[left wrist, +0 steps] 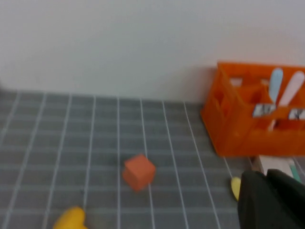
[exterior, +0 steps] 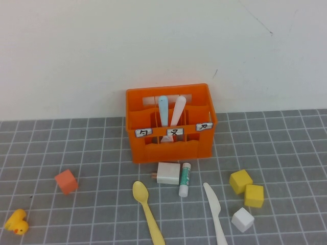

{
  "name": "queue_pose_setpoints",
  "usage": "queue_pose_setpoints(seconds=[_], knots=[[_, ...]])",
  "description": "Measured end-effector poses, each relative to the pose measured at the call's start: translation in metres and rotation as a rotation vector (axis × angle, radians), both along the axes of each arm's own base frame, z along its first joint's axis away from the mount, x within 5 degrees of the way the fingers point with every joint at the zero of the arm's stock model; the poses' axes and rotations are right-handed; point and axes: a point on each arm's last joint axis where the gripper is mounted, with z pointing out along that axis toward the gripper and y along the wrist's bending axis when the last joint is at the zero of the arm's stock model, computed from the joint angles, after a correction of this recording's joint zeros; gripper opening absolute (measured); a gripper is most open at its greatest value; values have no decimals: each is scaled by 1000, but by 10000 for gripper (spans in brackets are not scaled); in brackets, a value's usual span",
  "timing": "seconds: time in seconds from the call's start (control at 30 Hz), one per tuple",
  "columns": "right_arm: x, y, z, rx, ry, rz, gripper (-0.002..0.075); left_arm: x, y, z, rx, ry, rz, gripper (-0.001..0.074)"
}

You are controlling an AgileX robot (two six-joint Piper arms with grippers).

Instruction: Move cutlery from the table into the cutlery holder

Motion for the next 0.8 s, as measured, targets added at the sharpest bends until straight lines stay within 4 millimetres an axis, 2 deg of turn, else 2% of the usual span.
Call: queue_pose_setpoints(seconds=[0.1, 0.17, 0.27, 0.4, 0.63, 0.8], knots=[[9, 1, -16, 31, 91, 16, -3, 2, -3, -18, -42, 78, -19, 0], [16, 3, -29, 27, 160, 35, -3, 4, -6, -21, -80, 124, -32, 0], [25, 8, -45, -94, 291, 127, -3, 11, -9, -23, -133, 212, -41, 0], [36, 20, -56, -250, 401, 311, -3, 27, -13, -22, -145, 385, -50, 0], [64, 28, -72, -355, 585, 524, -3, 74, -19, -28, -87, 686, -80, 0], [82, 32, -84, -360, 647, 607, -3, 112, -25, -37, -85, 811, -113, -1]])
